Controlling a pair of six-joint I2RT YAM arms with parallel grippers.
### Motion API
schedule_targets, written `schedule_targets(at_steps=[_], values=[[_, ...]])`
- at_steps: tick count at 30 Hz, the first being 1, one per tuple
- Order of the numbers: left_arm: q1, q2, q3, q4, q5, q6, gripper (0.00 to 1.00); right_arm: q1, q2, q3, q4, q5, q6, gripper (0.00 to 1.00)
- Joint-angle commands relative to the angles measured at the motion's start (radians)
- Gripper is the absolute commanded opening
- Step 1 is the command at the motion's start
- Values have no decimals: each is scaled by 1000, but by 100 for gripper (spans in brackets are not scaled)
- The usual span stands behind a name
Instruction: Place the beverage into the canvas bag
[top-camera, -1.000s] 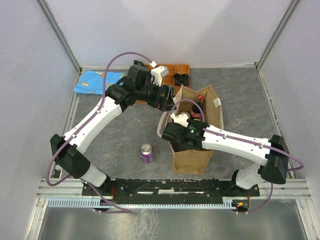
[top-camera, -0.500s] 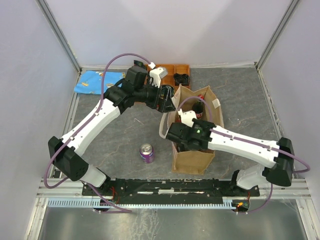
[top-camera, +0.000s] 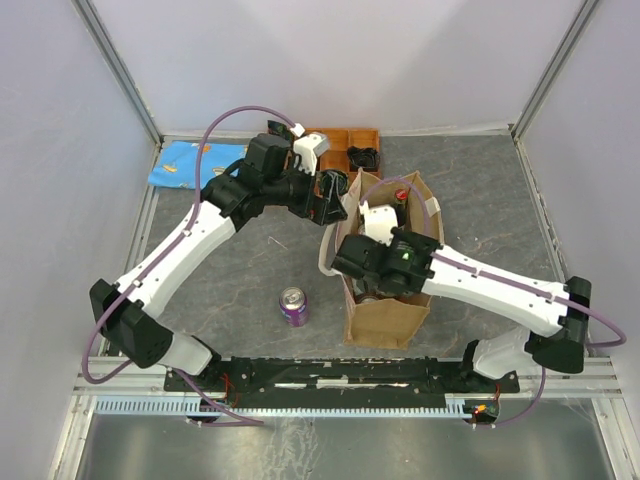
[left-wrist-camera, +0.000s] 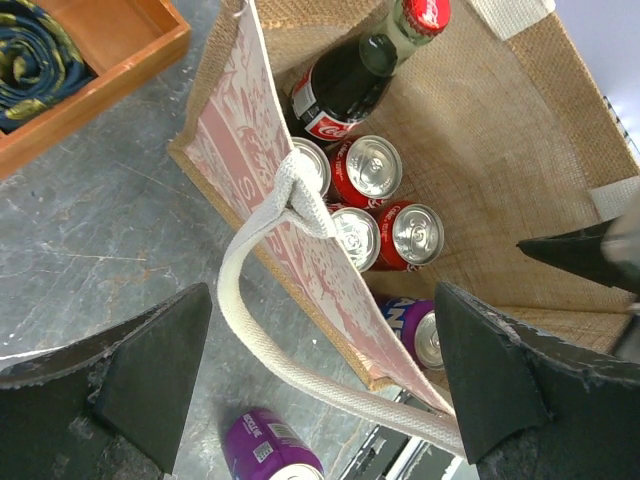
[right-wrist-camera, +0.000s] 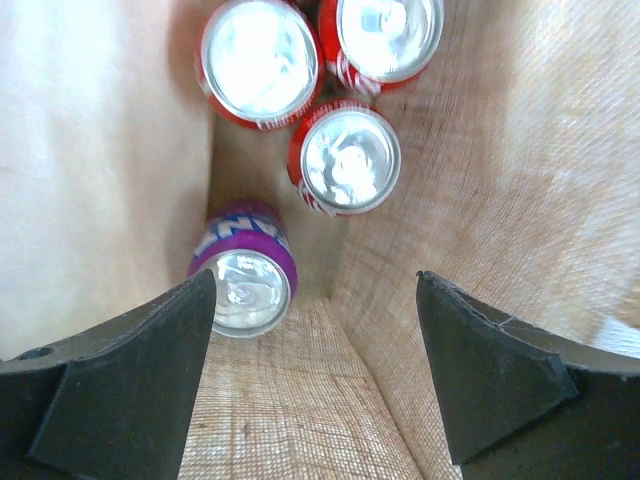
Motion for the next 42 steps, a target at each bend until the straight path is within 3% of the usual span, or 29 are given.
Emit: schedule_targets(at_steps=[1, 7, 12, 17, 20, 24, 27, 30, 36, 42], values=[[26, -72, 23, 35, -45, 48, 98, 5, -56, 144, -18, 156, -28, 88], [67, -117, 47, 10, -53, 69, 99, -8, -68, 246, -64, 205, -58, 88], [119, -149, 14, -13, -55, 55, 99, -15, -34, 363, -20, 199, -197, 87], [354, -135, -40, -59, 120, -56, 98, -17, 84, 585, -10, 216, -395, 86], [378, -147, 4, -178, 151, 174, 98, -29, 146, 689, -53, 228, -446, 87], [369, -230, 19, -379, 146, 625, 99, -54, 122, 666, -38, 215, -427, 88], [343, -302, -53, -530, 142, 949, 99, -98, 60, 589, 2, 187, -377, 90], [255, -380, -167, -582, 113, 1089, 99, -155, 0, 520, 3, 165, -342, 91], [13, -471, -352, -435, -14, 992, 99, -247, -95, 459, -51, 151, -322, 93], [44, -405, -346, -253, -125, 745, 99, -260, -31, 554, -45, 57, -425, 91]])
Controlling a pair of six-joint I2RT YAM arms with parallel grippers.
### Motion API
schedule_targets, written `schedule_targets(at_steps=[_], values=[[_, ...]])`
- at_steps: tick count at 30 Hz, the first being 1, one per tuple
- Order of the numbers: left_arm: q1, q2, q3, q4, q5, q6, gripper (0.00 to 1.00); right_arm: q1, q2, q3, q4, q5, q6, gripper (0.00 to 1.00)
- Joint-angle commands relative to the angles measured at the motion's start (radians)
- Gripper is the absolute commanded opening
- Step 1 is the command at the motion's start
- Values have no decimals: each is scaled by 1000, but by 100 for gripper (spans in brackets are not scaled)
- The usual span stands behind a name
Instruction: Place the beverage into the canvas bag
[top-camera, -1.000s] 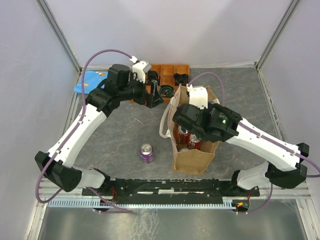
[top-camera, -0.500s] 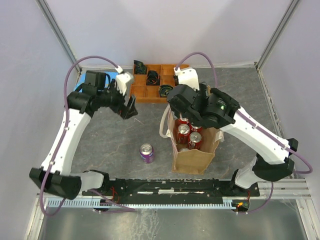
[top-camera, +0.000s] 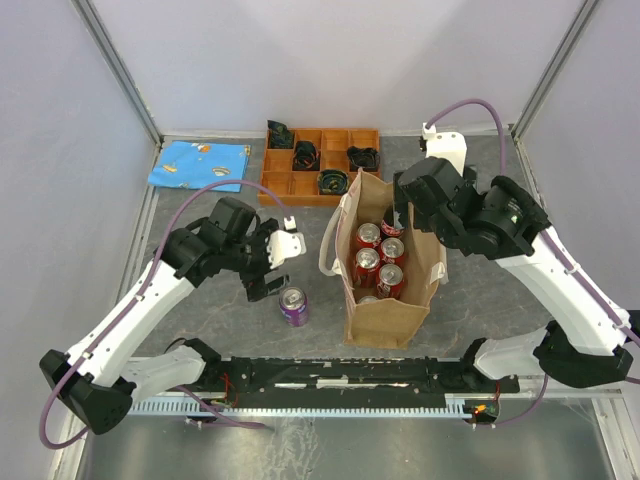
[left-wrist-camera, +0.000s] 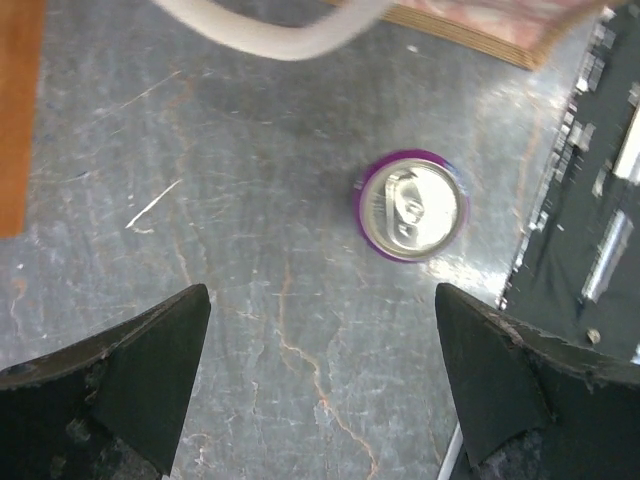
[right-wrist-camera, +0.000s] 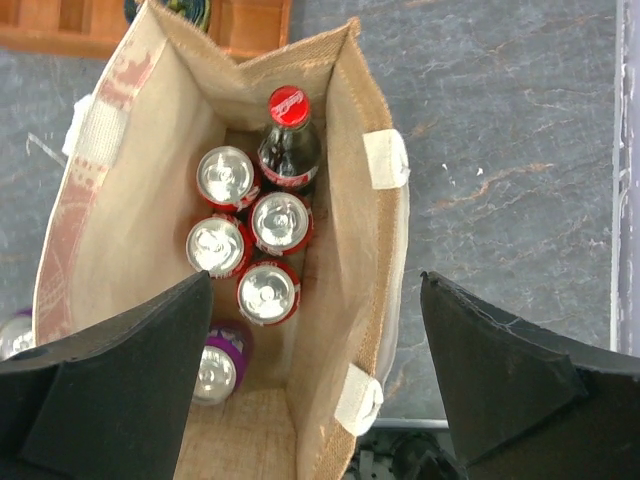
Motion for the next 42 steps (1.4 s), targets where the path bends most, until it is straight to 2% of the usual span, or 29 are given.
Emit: schedule_targets(at_steps=[1, 5, 9, 13, 15, 17, 20, 26, 42], values=[[72, 34, 25, 179, -75, -177, 99, -1, 90, 115, 19, -92, -95, 91], [339, 128, 75, 177, 31, -329, 99, 10, 284, 307, 56, -235, -219, 89], [617, 244, 113, 201, 83, -433, 100, 96, 467, 473, 79, -312, -353, 89], [787, 337, 148, 206, 136, -512, 99, 221, 616, 601, 69, -408, -440, 89], [828, 357, 153, 217, 148, -555, 99, 266, 669, 622, 54, -434, -446, 88], [861, 363, 148, 231, 156, -583, 99, 316, 697, 592, 45, -444, -431, 88], [886, 365, 126, 255, 157, -612, 99, 355, 687, 441, 100, -465, -395, 89], [895, 357, 107, 258, 196, -619, 99, 367, 683, 254, 182, -504, -334, 92], [895, 342, 83, 250, 235, -610, 99, 362, 750, 105, 277, -542, -291, 95]])
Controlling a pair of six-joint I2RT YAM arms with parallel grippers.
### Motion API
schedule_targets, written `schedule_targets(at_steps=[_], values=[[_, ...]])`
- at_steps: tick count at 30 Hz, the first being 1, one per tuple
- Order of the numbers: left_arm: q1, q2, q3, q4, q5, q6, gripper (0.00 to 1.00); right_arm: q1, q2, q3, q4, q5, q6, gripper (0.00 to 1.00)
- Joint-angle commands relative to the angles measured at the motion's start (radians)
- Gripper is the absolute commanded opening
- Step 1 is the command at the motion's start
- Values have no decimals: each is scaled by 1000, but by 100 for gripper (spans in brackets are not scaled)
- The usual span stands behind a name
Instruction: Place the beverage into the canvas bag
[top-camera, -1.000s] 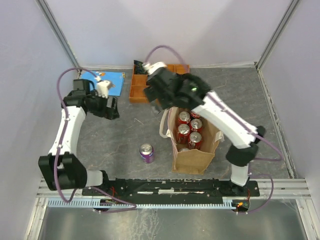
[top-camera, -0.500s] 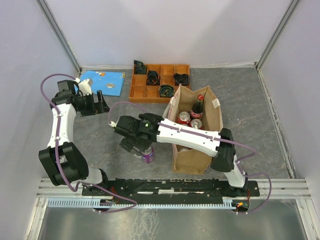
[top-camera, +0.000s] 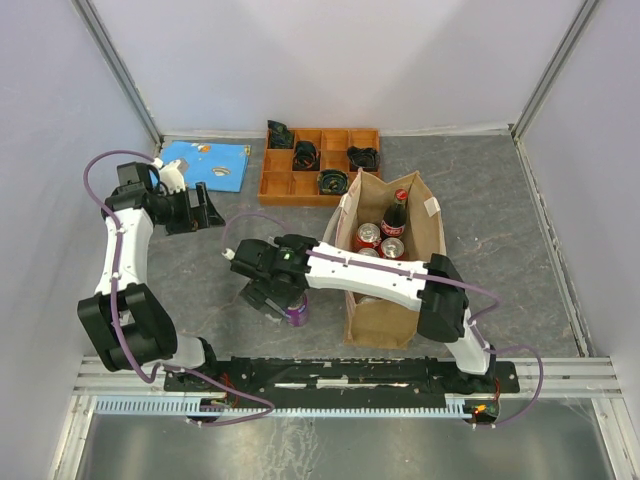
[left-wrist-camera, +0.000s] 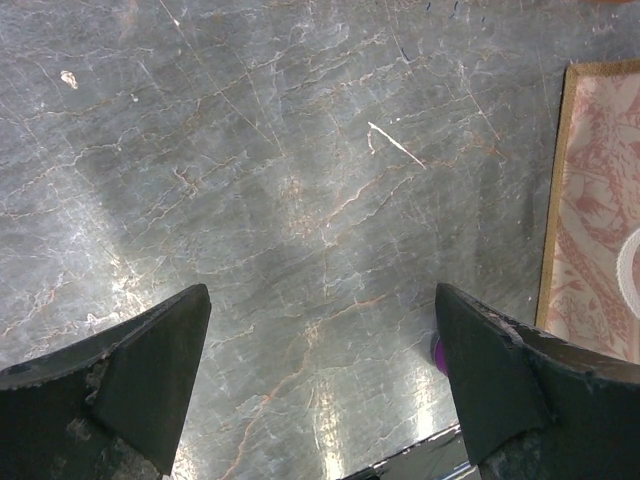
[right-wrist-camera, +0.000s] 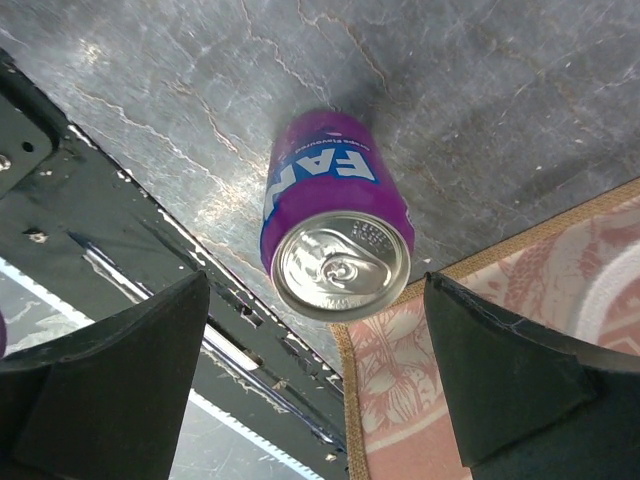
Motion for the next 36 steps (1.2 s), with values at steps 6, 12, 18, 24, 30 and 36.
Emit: schedule_targets(at_steps=[6, 12, 18, 24, 30, 36], values=[[3, -37, -3, 28, 49, -20, 99, -15, 25, -70, 77, -5, 35, 95], [4, -31, -3, 28, 56, -20, 98, -21, 36, -71, 75, -10, 38, 91], [3, -26, 3, 31, 63, -22, 98, -23, 40, -71, 43, -4, 42, 73], [4, -18, 3, 35, 71, -27, 98, -29, 40, -66, 8, -3, 43, 44], [3, -16, 9, 38, 78, -33, 97, -35, 39, 15, -32, 27, 42, 20], [3, -16, 20, 35, 86, -33, 97, -50, 56, 273, -107, 56, 23, 14]])
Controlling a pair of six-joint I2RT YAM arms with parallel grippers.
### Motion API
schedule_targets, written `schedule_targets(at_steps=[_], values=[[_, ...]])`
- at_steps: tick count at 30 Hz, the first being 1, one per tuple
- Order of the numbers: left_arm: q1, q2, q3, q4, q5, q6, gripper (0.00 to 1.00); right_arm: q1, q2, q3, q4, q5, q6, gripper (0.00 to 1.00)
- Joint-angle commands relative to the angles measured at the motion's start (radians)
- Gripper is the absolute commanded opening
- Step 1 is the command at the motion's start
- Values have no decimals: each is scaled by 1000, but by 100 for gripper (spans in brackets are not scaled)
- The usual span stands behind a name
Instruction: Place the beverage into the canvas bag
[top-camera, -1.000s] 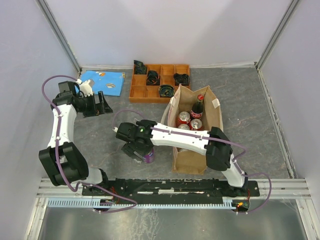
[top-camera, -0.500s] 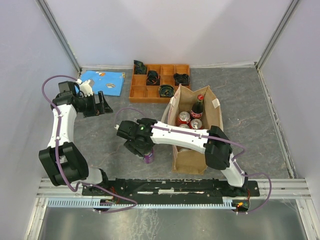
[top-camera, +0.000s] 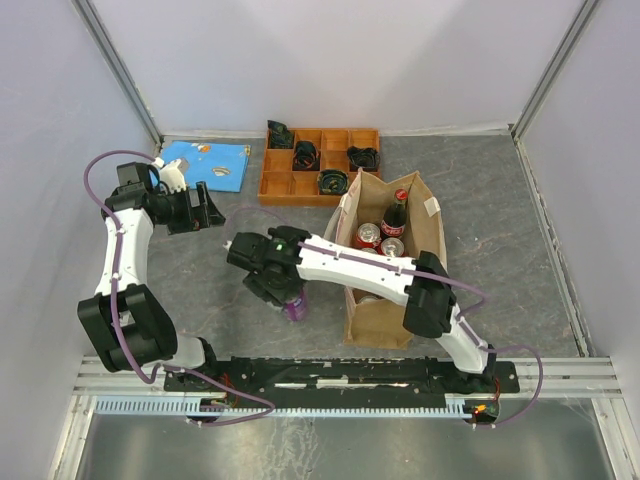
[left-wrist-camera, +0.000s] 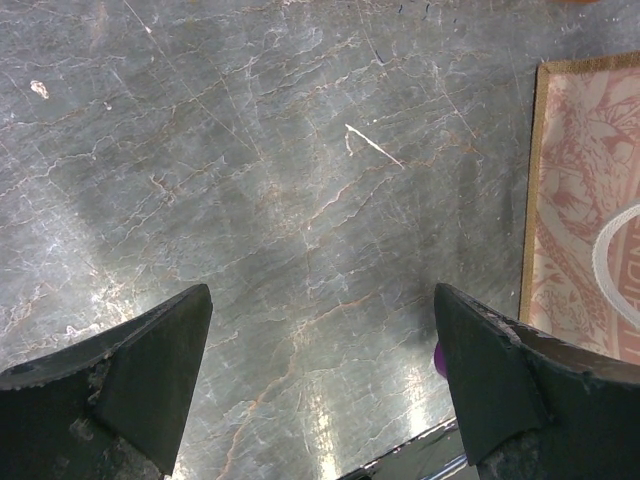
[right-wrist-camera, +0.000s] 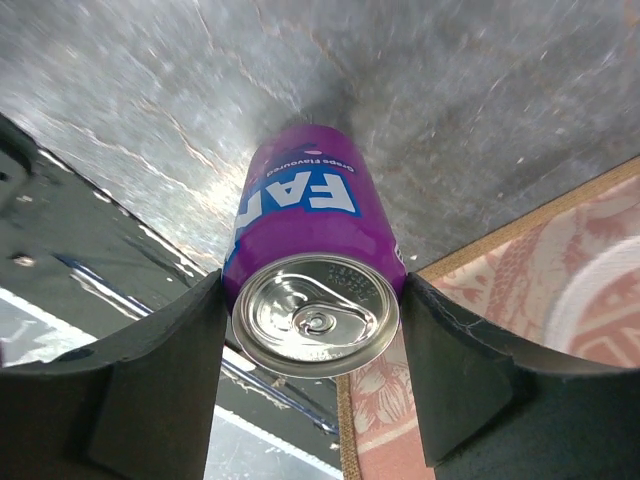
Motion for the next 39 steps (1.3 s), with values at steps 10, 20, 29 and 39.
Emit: schedule_targets(at_steps=[10, 20, 29, 39], values=[[-3, -5, 51, 27, 75, -42, 97, -114, -74, 509, 43, 148, -55, 3], [-195, -18, 101, 22, 113, -108, 97, -251, -379, 372, 197, 428, -124, 0], [-497, 5, 161, 125, 95, -266, 97, -257, -633, 172, 51, 574, -39, 0], [-650, 92, 343, 160, 106, -374, 97, -255, -796, -186, -173, 418, 217, 0]])
